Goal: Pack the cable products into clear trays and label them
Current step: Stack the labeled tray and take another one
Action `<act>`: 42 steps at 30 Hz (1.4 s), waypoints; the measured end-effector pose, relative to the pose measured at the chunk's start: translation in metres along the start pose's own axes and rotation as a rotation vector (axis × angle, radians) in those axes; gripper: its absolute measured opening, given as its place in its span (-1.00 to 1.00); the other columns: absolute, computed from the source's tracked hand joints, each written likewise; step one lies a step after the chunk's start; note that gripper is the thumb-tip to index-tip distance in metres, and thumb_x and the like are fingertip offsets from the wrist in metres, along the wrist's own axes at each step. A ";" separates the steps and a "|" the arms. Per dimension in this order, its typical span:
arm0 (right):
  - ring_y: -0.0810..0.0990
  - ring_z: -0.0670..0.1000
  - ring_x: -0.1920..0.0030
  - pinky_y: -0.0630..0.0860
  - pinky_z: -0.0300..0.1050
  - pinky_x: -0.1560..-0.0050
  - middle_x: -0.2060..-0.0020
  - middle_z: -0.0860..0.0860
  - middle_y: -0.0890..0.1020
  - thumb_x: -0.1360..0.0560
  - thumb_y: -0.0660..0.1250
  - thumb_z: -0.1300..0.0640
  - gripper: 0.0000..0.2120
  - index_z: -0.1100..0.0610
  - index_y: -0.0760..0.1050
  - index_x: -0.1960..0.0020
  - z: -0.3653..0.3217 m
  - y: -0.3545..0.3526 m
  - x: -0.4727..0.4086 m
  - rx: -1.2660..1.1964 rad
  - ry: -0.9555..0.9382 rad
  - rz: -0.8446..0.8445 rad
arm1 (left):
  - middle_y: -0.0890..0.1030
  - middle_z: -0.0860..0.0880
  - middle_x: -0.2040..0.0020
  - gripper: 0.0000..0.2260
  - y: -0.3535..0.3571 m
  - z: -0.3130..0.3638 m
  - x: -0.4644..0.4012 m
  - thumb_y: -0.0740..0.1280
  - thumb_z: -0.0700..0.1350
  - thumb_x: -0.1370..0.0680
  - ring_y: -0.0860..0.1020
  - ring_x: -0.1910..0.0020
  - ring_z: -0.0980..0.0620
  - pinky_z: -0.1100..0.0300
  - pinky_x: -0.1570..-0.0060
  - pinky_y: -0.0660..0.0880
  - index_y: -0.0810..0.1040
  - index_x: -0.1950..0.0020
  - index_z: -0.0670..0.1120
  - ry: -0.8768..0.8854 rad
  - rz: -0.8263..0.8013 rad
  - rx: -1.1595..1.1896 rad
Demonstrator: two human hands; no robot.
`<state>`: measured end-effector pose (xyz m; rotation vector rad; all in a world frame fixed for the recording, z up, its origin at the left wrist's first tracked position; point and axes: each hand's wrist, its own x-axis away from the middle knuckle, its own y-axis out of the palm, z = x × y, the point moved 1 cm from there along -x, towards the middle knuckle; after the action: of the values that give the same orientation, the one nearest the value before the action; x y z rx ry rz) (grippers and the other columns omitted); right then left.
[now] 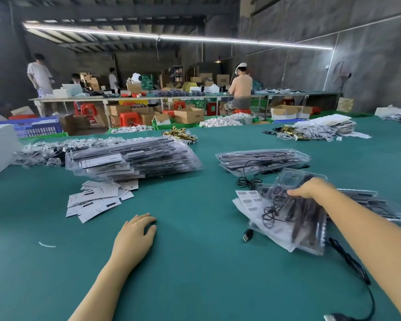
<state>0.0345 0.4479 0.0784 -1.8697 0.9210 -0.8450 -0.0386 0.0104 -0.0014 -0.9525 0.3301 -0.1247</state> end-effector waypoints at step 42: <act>0.66 0.16 0.25 0.64 0.06 0.15 0.10 0.13 0.66 -0.29 0.49 0.21 -0.62 0.26 0.48 -0.06 -0.090 0.133 0.167 -1.638 -0.159 -1.008 | 0.65 -0.23 -0.08 -0.83 -0.028 -0.025 -0.005 0.36 -0.20 -0.42 0.67 0.03 -0.19 0.08 0.19 0.62 0.57 0.00 -0.13 -0.278 -0.041 1.627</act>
<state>0.0087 0.2238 0.0264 -3.9272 0.4132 -0.3018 -0.0509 -0.0242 0.0093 0.6386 -0.1069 -0.2332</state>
